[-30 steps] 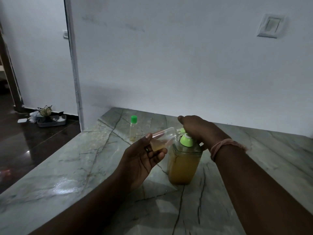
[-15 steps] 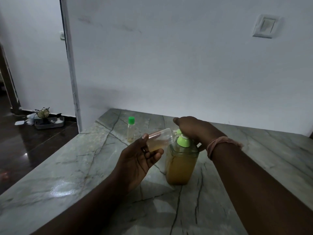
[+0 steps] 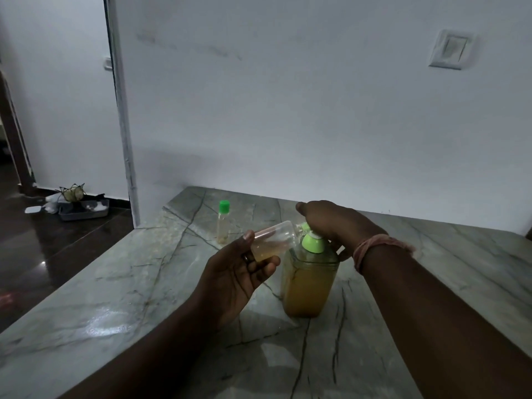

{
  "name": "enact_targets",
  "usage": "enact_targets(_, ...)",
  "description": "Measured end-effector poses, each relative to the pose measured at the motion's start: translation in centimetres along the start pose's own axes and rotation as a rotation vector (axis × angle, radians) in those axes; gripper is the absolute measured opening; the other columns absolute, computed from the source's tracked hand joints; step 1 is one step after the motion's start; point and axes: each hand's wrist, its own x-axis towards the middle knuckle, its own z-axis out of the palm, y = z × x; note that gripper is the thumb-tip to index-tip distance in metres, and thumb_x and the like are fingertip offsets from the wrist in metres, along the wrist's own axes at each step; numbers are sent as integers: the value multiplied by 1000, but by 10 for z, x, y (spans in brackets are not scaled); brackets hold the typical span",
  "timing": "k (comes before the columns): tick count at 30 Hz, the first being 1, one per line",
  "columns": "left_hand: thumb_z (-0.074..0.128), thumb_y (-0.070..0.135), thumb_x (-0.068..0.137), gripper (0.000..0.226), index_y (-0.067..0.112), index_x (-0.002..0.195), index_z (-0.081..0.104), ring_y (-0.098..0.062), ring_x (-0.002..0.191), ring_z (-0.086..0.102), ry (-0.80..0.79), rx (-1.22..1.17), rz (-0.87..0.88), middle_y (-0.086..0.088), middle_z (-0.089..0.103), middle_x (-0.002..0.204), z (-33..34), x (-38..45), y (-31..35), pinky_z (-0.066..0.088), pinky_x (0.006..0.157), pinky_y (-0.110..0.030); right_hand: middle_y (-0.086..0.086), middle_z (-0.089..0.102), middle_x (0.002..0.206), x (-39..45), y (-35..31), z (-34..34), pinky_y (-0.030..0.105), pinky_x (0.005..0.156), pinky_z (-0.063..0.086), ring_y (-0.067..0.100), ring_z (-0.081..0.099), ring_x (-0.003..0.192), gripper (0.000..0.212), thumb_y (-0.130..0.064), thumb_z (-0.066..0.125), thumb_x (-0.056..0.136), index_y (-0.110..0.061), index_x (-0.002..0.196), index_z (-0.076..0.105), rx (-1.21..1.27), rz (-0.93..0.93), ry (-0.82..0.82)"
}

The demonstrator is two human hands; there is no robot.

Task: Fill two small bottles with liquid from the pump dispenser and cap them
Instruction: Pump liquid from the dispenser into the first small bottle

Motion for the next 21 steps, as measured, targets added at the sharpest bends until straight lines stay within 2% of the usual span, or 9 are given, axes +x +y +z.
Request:
enact_targets(4, 91, 38, 58, 74, 1, 118, 68, -25, 83, 69, -1, -18, -8, -24, 69, 110, 1, -2, 1, 58, 68, -27, 13, 39, 150, -15, -8, -14, 33, 107, 35, 28, 42, 134, 47, -35, 27, 106, -10, 144, 40, 40, 26, -71)
enact_targets(6, 91, 37, 57, 74, 1, 117, 68, -25, 84, 69, -4, -17, -13, -24, 69, 111, 1, -2, 1, 59, 68, -27, 15, 38, 151, -17, -7, -14, 34, 108, 34, 29, 41, 135, 44, -28, 25, 107, -8, 145, 38, -1, -5, -70)
enact_targets(8, 90, 38, 58, 71, 2, 115, 70, -25, 84, 69, 1, -16, -14, -23, 70, 109, 0, 0, 1, 58, 68, -27, 19, 46, 143, -17, -7, -6, 38, 104, 40, 33, 47, 129, 40, -19, 26, 107, -3, 140, 43, -35, -10, -44)
enact_targets(11, 90, 38, 59, 71, 1, 116, 68, -26, 83, 69, 4, -27, -10, -23, 69, 109, -1, 1, 0, 58, 67, -27, 21, 50, 138, -14, -6, -3, 40, 102, 43, 35, 50, 125, 39, -16, 27, 106, 0, 136, 46, 14, 42, -35)
enact_targets(13, 90, 38, 58, 76, 0, 120, 66, -26, 83, 69, 9, -29, -11, -25, 68, 111, -1, 1, 0, 58, 67, -27, 17, 41, 147, -16, -7, -9, 38, 106, 37, 32, 46, 128, 42, -22, 25, 107, -3, 141, 42, 65, 48, -77)
enact_targets(14, 91, 39, 57, 80, 0, 122, 65, -26, 83, 69, 16, -27, -9, -26, 67, 112, -1, 1, -1, 59, 67, -28, 16, 41, 148, -16, -8, -13, 38, 104, 39, 30, 49, 121, 44, -28, 26, 107, -6, 142, 41, 82, 43, -88)
enact_targets(17, 91, 39, 55, 88, -2, 127, 60, -27, 83, 69, 29, -17, -4, -28, 65, 117, -1, 1, -1, 59, 67, -28, 18, 56, 123, -18, -10, -18, 40, 88, 50, 32, 60, 100, 55, -50, 31, 102, -11, 137, 46, 126, 141, -106)
enact_targets(19, 92, 39, 53, 90, -2, 127, 59, -27, 82, 69, 35, -16, -5, -28, 67, 114, -2, 2, -2, 59, 67, -28, 18, 55, 121, -15, -8, -13, 40, 89, 50, 35, 60, 106, 54, -50, 32, 102, -11, 136, 47, 167, 134, -81)
enact_targets(21, 93, 38, 52, 89, -2, 125, 60, -27, 81, 69, 31, -24, -6, -26, 68, 109, -3, 4, -2, 59, 66, -28, 16, 47, 141, -11, -6, -9, 39, 102, 42, 33, 51, 122, 46, -36, 29, 106, -10, 141, 44, 119, 64, -56)
